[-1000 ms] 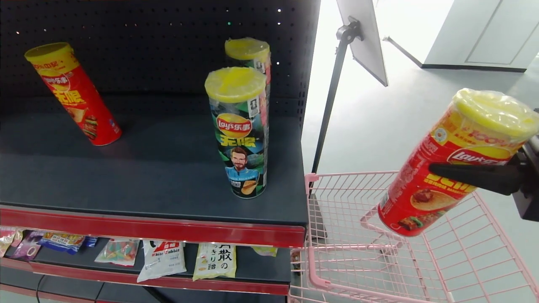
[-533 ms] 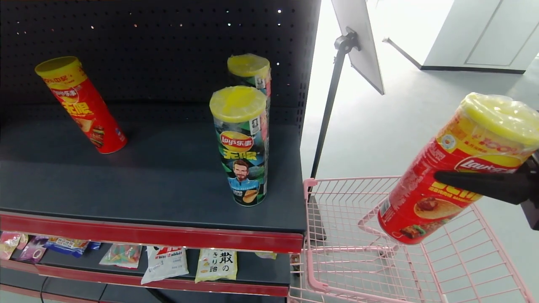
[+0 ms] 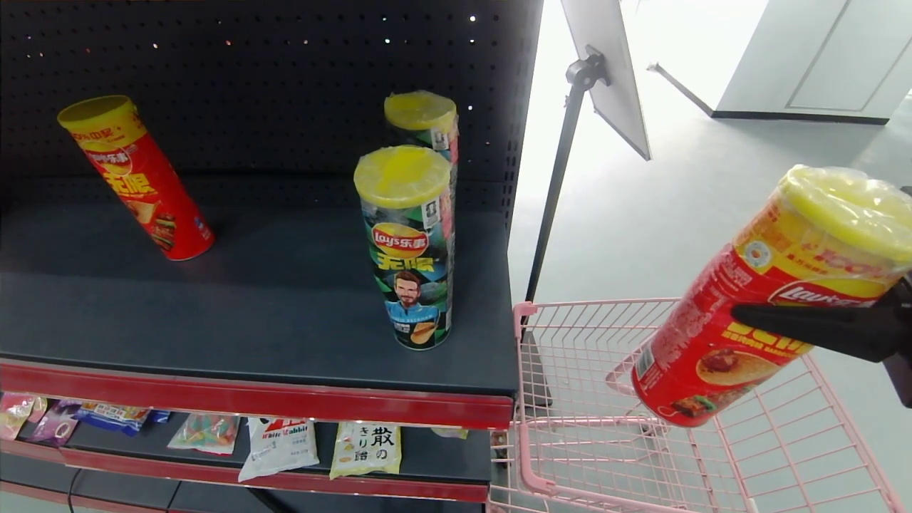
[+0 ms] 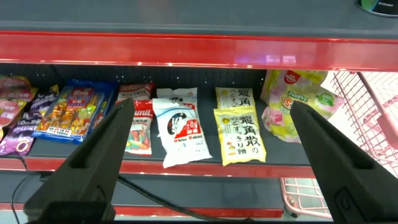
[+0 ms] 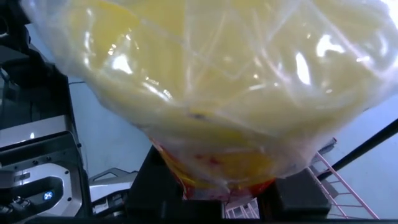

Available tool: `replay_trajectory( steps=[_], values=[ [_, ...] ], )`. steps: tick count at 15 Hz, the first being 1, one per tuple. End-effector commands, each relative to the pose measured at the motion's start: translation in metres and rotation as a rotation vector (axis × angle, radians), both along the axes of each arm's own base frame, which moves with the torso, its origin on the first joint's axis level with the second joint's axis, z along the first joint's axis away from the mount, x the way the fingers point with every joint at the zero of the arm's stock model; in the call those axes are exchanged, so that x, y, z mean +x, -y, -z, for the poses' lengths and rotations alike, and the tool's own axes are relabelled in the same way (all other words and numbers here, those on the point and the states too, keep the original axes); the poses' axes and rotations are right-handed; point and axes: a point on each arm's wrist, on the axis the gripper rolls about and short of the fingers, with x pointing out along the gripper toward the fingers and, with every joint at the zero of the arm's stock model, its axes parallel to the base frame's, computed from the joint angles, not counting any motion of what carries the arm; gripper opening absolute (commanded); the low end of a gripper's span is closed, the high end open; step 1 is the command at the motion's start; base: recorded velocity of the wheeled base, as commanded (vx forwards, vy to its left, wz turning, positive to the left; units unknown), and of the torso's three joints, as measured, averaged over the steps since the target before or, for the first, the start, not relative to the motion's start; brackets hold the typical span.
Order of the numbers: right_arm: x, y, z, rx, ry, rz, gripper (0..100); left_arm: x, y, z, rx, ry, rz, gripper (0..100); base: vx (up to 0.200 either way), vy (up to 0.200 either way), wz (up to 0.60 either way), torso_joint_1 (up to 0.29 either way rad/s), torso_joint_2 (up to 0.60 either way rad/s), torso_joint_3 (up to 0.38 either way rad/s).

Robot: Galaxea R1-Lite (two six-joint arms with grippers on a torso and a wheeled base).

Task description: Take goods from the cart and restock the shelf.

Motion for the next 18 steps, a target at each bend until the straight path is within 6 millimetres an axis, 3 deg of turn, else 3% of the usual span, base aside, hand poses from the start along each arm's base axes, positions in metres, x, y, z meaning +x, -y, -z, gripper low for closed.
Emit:
replay_trajectory(
  steps=[1, 14, 18],
  values=[
    [-0.004, -0.001, 0.000, -0.001, 0.005, -0.005, 0, 0.000, 0.000, 0.000, 0.000, 0.000, 0.000, 100, 0.000, 0.000, 0.00, 0.000, 0.00, 0.000],
    [-0.025, -0.013, 0.017, -0.089, 0.013, 0.095, 0, 0.000, 0.000, 0.000, 0.001, 0.000, 0.000, 100, 0.000, 0.000, 0.00, 0.000, 0.00, 0.000],
    [-0.031, -0.035, 0.018, -0.113, -0.001, 0.058, 0, 0.000, 0.000, 0.000, 0.001, 0.000, 0.002, 100, 0.000, 0.000, 0.00, 0.000, 0.00, 0.000]
  ],
)
